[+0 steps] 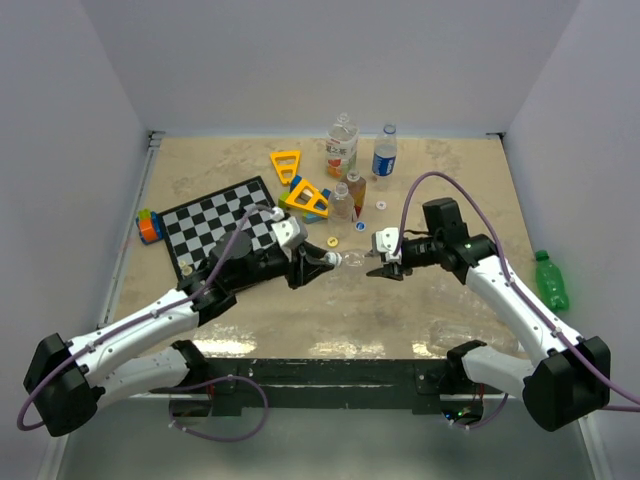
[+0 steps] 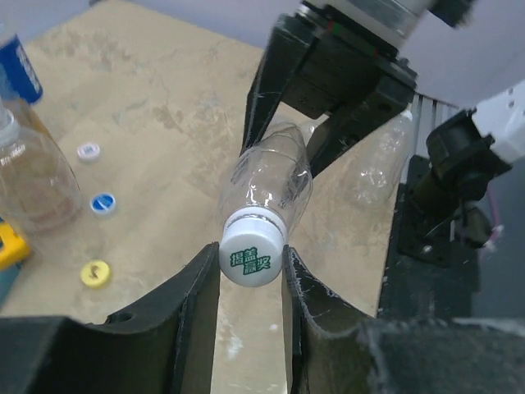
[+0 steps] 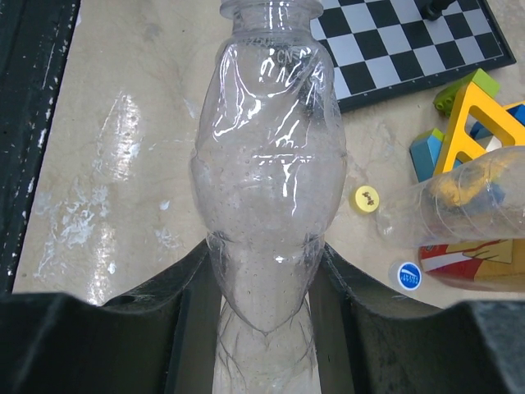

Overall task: Unscrew the bottle caps
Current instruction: Unscrew the bottle cap from the plastic bottle.

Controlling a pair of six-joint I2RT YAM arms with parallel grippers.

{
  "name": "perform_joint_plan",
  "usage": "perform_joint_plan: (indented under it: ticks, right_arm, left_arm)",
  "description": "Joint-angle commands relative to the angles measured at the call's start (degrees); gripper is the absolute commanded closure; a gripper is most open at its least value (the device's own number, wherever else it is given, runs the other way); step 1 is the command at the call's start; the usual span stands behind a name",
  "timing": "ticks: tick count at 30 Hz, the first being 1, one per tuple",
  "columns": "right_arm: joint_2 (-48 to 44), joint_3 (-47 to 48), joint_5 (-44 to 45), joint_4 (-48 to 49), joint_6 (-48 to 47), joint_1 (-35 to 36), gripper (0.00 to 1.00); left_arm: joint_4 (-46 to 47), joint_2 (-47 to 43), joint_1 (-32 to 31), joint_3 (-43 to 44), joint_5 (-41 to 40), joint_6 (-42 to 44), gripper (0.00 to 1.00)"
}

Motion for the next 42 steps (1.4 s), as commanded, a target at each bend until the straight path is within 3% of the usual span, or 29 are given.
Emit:
perform_joint_plan:
  ticks: [1,7,12,19,28,34,42]
  right_arm:
    - [0.02,0.16,-0.18,-0.04,-0.37,0.39,0.87]
    - [0.02,0.16,-0.18,-0.12,-0.46,0.21,0.87]
    - [-0.07,0.16,-0.27,-0.04,-0.37,0.30,0.87]
    - [-0.07,0.07,-0.18,-0.04,-0.37,0.30,0.87]
    - [-0.07,0.07,-0.18,-0.04,-0.46,0.39,0.87]
    - [-0.24,-0.01,-0.27,-0.04,-0.46,0.39,0.87]
    - [-0.24,-0.01,-0.18,-0.04,-0.55,0.39,0.87]
  left_arm:
    - [-13.96,1.05,-0.08,10.99,-15.04,-27.65,1.00]
    - [-36.65,6.49,-0.08,22.41,-23.42,-53.06,1.00]
    - [-32.99,6.85,-0.08,20.76,-22.54,-61.87,1.00]
    - [-37.73,8.79,-0.08,24.28,-22.71,-65.65,1.00]
    - [-31.93,5.18,-0.08,19.44,-18.77,-75.15,1.00]
    - [-28.15,4.57,0.01,16.98,-16.91,-75.69,1.00]
    - [-29.02,1.41,0.53,16.36,-21.57,-75.69,1.00]
